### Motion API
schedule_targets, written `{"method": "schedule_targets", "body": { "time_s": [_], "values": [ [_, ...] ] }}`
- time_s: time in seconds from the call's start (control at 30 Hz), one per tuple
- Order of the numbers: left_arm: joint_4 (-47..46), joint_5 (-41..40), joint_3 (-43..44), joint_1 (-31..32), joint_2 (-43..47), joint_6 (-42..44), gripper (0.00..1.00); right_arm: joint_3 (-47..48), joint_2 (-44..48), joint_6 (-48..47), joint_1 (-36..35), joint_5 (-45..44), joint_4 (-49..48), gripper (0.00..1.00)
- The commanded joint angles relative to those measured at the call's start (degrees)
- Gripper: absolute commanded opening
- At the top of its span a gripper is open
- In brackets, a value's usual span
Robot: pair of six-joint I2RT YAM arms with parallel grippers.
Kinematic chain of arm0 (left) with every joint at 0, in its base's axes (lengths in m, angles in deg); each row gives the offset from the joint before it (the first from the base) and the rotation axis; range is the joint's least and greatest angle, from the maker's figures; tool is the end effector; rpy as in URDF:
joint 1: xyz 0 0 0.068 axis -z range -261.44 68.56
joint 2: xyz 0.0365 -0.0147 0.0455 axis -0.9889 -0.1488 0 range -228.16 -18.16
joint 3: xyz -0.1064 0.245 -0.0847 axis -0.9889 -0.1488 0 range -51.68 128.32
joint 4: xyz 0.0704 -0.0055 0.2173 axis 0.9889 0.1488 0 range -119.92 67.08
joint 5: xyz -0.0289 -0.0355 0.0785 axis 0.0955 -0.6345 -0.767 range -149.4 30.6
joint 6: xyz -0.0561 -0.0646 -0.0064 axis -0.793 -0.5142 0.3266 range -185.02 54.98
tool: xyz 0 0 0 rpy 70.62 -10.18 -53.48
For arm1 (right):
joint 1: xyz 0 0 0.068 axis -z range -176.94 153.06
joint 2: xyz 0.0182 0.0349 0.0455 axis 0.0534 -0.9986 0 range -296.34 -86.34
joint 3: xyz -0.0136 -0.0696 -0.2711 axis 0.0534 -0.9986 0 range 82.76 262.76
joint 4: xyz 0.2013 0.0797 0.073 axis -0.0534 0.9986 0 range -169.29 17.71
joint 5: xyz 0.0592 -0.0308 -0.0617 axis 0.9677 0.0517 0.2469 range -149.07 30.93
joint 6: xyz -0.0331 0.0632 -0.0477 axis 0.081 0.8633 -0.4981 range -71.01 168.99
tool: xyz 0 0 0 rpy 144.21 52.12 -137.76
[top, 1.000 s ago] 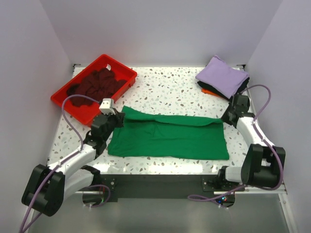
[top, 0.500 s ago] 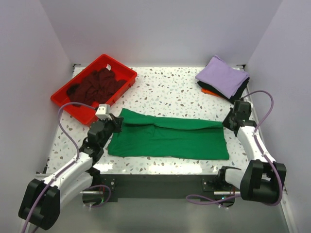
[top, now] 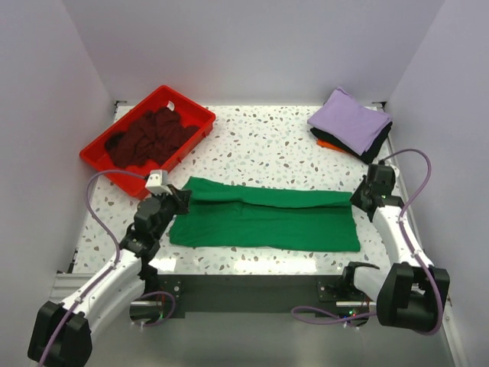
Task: Fold and stack the t-shirts
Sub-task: Fold the tshirt
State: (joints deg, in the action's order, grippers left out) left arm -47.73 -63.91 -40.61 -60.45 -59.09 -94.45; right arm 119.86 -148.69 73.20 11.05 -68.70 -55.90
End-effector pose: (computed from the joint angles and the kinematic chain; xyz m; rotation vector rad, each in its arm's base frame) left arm 0.1630 -0.0561 0.2078 -0.1911 1.8055 -0.5606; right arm 0.2033 -0.0413 0.2075 0.7399 2.2884 -0.0724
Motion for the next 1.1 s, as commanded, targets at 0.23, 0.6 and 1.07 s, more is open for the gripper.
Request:
{"method": "schedule_targets", "body": {
  "time_s": [0.23, 0.6, 1.07],
  "values": [
    [8.30, 0.38, -1.58, 0.54, 6.55, -3.88, 0.46, -2.04, 6.53, 2.95, 0.01, -6.36, 2.53, 0.56],
    [7.53, -3.66, -0.70, 1.07, 3.61, -3.62, 0.69, 1.22, 11.83, 3.82, -16.76, -8.48, -0.45, 0.73],
    [-4.43, -3.05, 2.38, 0.98, -13.21, -1.95, 0.66, 16.15, -23.48, -0.21, -48.40, 2.50, -27.42, 0.66]
  ]
}}
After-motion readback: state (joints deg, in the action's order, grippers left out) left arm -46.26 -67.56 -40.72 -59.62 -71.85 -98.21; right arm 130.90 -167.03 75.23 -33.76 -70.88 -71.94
